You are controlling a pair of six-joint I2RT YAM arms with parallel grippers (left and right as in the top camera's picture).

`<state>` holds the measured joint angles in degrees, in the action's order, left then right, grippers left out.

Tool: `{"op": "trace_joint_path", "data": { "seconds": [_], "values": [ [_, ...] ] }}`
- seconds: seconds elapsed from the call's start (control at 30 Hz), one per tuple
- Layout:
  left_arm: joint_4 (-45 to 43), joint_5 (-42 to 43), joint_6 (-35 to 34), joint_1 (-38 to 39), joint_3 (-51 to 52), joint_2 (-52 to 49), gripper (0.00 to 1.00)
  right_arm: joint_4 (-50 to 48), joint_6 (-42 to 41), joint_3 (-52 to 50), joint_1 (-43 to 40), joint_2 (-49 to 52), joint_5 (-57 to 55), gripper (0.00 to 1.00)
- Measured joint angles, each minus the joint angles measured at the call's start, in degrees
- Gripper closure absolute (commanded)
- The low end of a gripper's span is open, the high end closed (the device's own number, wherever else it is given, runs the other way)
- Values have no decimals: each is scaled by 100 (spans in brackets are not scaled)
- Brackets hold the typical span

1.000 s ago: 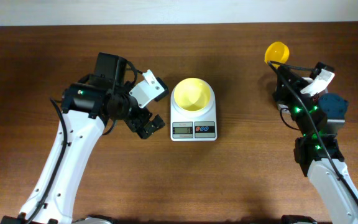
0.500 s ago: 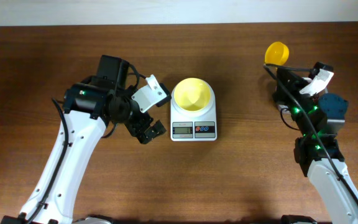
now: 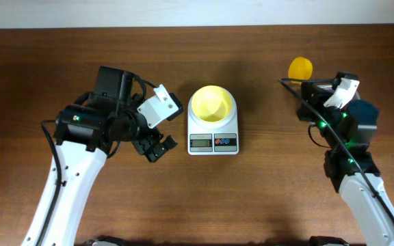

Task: Scoop item into bowl and weigh 50g on scale
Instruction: 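Move the held yellow scoop with the right gripper to the bean container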

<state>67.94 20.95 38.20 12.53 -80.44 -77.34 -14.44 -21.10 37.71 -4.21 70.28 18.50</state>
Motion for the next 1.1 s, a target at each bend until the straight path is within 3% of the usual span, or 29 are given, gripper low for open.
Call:
{"op": "trace_joint_path", "data": {
  "seconds": [0.1,0.13,0.27,0.5,0.83,1.1],
  "values": [
    [0,-22,-2,0,0,0,1,1521,505,640,-2,-37,0,96],
    [-2,-24,0,0,0,0,1,2485,778,1137,-11,-48,4,96],
    [2,-39,-2,0,0,0,1,4065,1392,2363,-37,-179,9,96],
    [0,-39,0,0,0,0,1,4983,1858,2509,-334,-262,4,96],
    [0,-39,-2,0,0,0,1,5261,2286,2509,-332,22,-492,96],
    [0,-39,0,0,0,0,1,5329,2592,2907,-334,660,-1845,96]
  ]
}}
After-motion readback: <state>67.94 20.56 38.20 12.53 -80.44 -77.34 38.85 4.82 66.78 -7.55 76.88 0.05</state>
